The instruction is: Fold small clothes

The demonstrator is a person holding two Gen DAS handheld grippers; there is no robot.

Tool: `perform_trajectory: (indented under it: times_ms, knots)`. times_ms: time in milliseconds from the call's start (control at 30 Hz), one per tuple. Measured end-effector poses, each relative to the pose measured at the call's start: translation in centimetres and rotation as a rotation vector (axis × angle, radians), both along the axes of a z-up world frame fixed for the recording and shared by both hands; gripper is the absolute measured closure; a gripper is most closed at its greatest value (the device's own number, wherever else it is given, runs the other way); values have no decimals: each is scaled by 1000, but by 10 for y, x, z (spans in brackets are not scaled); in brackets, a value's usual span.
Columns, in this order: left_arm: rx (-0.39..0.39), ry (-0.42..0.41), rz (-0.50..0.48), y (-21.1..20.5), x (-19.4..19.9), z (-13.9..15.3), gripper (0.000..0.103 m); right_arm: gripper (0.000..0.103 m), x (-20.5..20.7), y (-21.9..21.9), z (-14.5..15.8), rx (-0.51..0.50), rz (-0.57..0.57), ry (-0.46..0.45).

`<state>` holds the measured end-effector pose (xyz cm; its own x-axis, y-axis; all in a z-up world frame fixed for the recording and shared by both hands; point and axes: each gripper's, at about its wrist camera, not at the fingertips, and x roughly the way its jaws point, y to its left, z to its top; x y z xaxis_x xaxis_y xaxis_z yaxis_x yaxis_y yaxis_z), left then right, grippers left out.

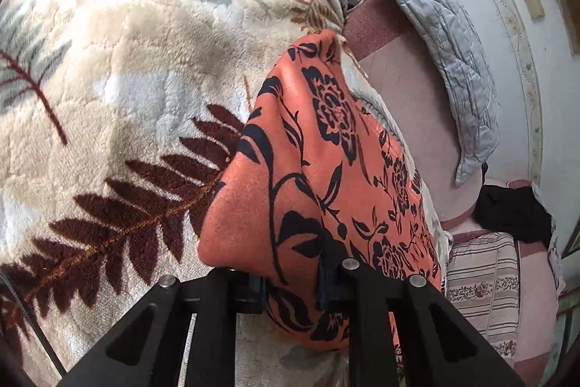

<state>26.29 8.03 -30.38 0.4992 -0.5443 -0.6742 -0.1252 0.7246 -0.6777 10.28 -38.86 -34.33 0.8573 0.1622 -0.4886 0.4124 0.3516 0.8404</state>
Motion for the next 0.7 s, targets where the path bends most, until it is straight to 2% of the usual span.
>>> perform_trajectory:
  times_ms: [67, 133, 200, 300, 333, 367, 400, 467, 500, 567, 600, 667, 700]
  knots:
    - [29, -43, -20, 0, -8, 16, 84, 91, -12, 5, 18, -53, 2, -38]
    - [39, -47, -42, 1, -19, 27, 84, 91, -31, 11, 30, -86, -8, -43]
    - [57, -17, -78, 5, -34, 31, 84, 91, -52, 14, 35, -104, -22, -24]
    - [134, 47, -137, 6, -54, 21, 82, 91, -82, 15, 27, -110, -18, 46]
    - [171, 81, -165, 5, -56, 14, 80, 90, -87, 14, 17, -95, -2, 99]
    - [216, 117, -194, 4, -57, 6, 74, 89, -89, 11, 3, -52, 15, 166]
    - [238, 132, -214, 6, -60, 2, 72, 84, -92, 4, -12, 22, 18, 214]
    - [203, 127, -230, 18, -63, 8, 67, 80, -102, -13, -26, 187, -18, 195]
    - [197, 117, -224, 27, -64, 14, 64, 79, -108, -20, -22, 206, -38, 186]
    - [208, 70, -176, 46, -69, 30, 62, 74, -126, -29, -1, 114, -87, 184]
    - [246, 41, -127, 55, -73, 39, 60, 74, -136, -32, 13, 42, -124, 191]
    - [375, -59, -38, 62, -77, 59, 58, 74, -155, -34, 42, -108, -221, 173]
    - [427, -111, -32, 59, -77, 68, 56, 74, -158, -32, 55, -165, -242, 144]
